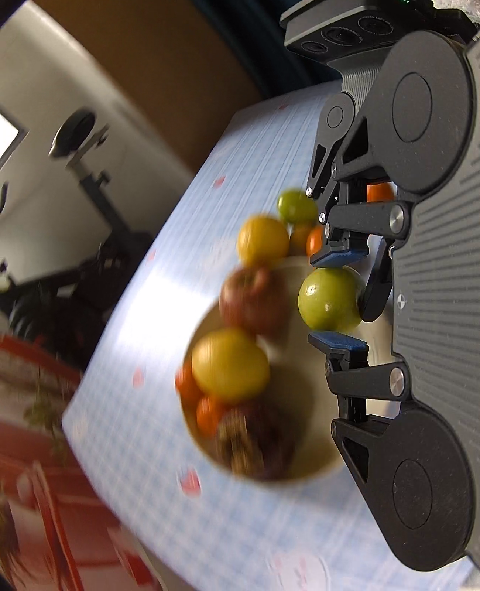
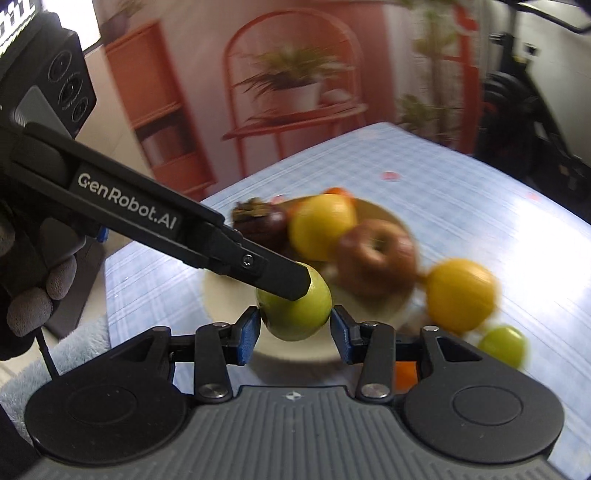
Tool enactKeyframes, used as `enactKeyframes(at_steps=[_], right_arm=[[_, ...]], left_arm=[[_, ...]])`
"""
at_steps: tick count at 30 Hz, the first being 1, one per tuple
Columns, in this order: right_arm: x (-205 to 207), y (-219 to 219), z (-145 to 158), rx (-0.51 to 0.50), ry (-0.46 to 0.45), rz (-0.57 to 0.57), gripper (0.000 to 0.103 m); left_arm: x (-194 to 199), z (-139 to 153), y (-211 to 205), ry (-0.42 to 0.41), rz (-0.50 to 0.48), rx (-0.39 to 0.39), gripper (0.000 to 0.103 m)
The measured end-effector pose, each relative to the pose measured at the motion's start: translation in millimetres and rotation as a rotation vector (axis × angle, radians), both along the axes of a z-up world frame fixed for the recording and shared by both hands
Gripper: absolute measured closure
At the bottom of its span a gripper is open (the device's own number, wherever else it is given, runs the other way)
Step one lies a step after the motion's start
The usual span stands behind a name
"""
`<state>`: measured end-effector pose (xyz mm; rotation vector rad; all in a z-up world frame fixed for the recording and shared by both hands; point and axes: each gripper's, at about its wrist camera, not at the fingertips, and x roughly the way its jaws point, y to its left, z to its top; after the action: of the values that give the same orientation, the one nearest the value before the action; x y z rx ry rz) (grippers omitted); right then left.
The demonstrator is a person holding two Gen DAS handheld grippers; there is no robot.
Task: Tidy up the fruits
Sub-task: 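Lower the green apple into the plate and open the left gripper, then move the left gripper to the second green apple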
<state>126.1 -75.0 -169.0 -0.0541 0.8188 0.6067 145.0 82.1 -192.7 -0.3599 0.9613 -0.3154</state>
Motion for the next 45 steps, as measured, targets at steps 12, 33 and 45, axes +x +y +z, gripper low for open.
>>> enactKeyframes(at_steps=[12,33,45], right_arm=[[36.6,55.1,-27.5,-0.026,0.082,0.052,0.058],[6.8,8.1,-4.3,0.006,0.01,-0.097,0.057],[-27.8,-108.4,6.3,-0.004,-0.008,-0.414,0.056]], left_arm=[[9.4,-19.2,63.3,0.042,0.124,-0.009,0.063],[-2.4,-22.9,59.0,0.004,0.138,0.037,0.06],[-5.0,-20.8,45.4,0.029,0.184,0.062,0.06]])
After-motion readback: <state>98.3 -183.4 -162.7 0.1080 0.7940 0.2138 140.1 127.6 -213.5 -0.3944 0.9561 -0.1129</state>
